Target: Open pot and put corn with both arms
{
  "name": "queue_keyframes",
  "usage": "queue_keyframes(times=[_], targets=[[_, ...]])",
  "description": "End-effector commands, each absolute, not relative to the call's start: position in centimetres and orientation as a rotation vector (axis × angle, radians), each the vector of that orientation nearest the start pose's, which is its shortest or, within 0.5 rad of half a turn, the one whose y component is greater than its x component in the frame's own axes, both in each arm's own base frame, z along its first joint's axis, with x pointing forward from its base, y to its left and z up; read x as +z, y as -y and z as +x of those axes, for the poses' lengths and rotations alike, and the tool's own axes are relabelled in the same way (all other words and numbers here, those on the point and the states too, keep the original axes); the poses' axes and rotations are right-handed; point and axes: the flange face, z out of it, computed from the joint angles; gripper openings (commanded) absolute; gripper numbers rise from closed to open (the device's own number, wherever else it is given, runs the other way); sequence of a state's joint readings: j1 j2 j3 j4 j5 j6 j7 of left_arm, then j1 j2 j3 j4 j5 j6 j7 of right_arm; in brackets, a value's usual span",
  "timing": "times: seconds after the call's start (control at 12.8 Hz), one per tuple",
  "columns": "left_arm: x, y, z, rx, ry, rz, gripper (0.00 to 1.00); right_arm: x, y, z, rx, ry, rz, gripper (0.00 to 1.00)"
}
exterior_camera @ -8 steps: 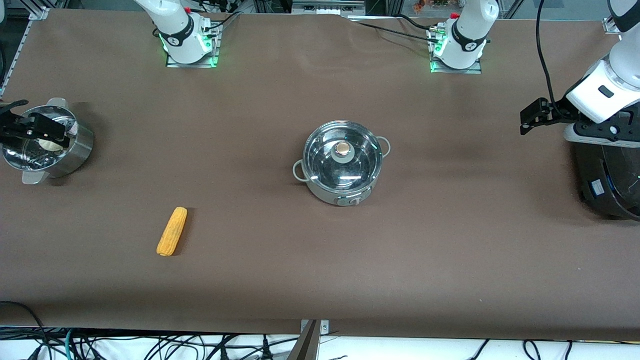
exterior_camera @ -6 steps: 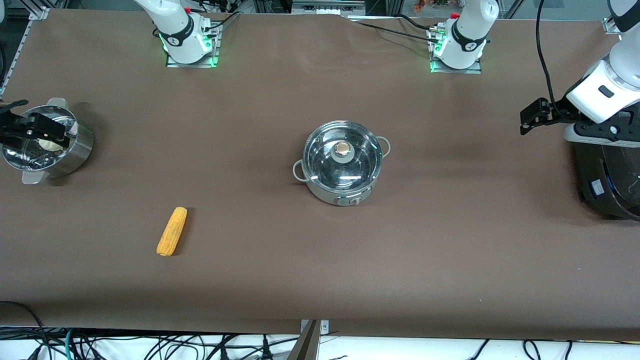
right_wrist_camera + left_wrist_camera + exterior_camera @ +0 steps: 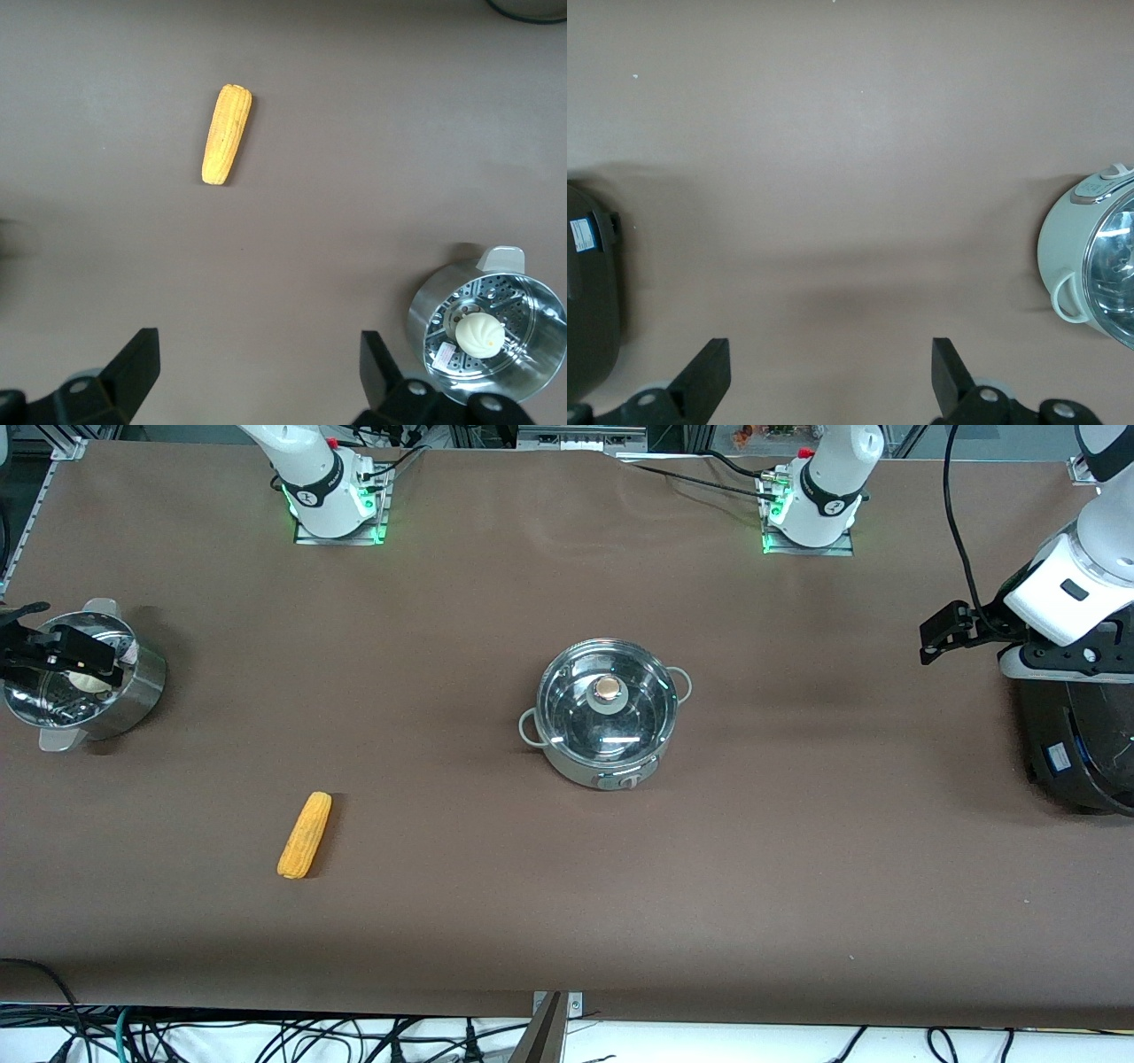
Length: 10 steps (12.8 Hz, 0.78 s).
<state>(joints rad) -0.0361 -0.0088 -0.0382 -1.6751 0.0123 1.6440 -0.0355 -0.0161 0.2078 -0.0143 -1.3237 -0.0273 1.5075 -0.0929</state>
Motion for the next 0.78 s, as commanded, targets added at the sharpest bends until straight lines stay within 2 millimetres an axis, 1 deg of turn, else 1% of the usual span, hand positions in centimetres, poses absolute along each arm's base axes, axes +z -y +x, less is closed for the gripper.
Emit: queue_keyframes(times=[0.0, 0.7], targets=[[58.51, 4.08, 55.22, 0.074, -0.055, -3.113, 1.00, 61.73, 2.22, 60.88, 0.040, 0.102, -3.173, 1.00], [58.19, 4.42, 55.12, 0.105, -0.043, -3.112, 1.00, 61.73, 2.22, 60.88, 0.040, 0.102, -3.173, 1.00]])
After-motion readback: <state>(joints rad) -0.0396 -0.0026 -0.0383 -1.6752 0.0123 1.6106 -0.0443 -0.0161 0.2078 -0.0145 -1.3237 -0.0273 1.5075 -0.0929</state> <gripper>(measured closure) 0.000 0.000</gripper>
